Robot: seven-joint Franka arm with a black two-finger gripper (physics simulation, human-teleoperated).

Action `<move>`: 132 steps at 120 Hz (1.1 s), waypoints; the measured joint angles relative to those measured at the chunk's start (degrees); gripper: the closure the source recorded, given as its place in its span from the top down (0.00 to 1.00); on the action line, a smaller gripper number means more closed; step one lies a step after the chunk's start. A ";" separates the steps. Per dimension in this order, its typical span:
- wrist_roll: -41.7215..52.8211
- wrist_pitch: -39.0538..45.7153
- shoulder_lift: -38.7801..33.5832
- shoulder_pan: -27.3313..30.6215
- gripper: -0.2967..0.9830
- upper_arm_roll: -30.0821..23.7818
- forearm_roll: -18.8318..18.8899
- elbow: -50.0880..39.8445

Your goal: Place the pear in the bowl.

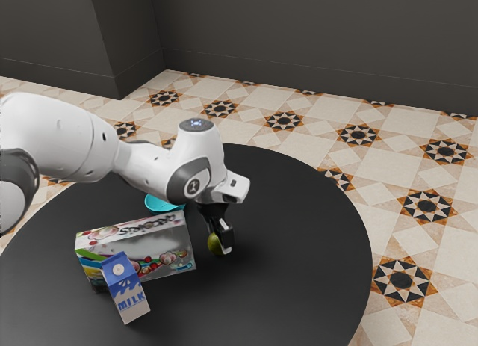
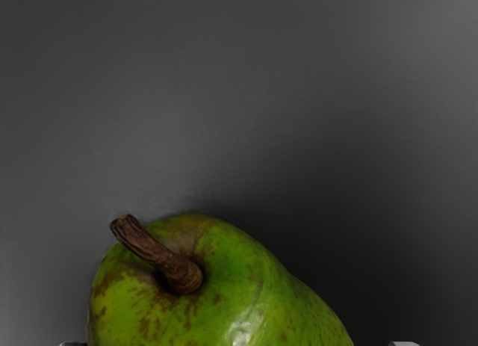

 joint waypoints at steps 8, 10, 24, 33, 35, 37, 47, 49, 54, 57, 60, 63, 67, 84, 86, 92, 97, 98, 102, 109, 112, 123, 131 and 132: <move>0.16 0.36 0.41 0.02 0.61 -0.01 -0.05 0.11; 0.20 0.44 0.50 0.02 0.61 0.00 -0.06 0.14; 0.43 0.82 0.78 0.02 0.56 0.04 -0.07 0.29; 0.49 1.01 1.01 0.02 0.54 0.07 0.00 0.35; 0.49 1.05 1.06 0.02 0.53 0.09 0.03 0.36; 0.49 1.08 1.09 0.02 0.53 0.10 0.06 0.37; 0.42 1.24 1.24 0.01 0.51 0.12 0.20 0.43; 0.41 1.27 1.32 0.01 0.51 0.12 0.23 0.44; 0.34 1.33 1.45 0.01 0.51 0.13 0.29 0.47; 0.30 1.37 1.48 0.01 0.50 0.14 0.33 0.47; 0.26 1.39 1.50 0.01 0.50 0.14 0.37 0.48; 0.22 1.41 1.45 0.01 0.50 0.14 0.40 0.48; 0.17 1.42 1.36 0.01 0.50 0.16 0.42 0.48; -0.02 1.18 -0.20 0.04 0.45 0.64 0.63 0.54; -0.03 1.15 -0.58 0.06 0.44 0.74 0.67 0.55; -0.06 1.03 -1.43 0.12 0.44 1.25 0.80 0.99; -0.05 0.69 -1.98 0.14 0.45 1.95 0.86 1.76; -0.05 0.57 -2.07 0.13 0.45 2.16 0.87 1.95; -0.01 0.13 -2.35 0.13 0.45 3.14 0.89 2.72; 0.15 -0.88 -2.68 0.33 0.46 5.28 0.89 4.11; 0.26 -1.31 -2.75 0.64 0.46 6.11 0.89 4.60; 0.72 -3.12 -2.84 2.36 0.46 8.75 0.85 5.72; 1.06 -4.46 -2.86 3.40 0.47 10.14 0.82 6.01; 1.11 -4.60 -2.87 3.51 0.47 10.23 0.81 6.05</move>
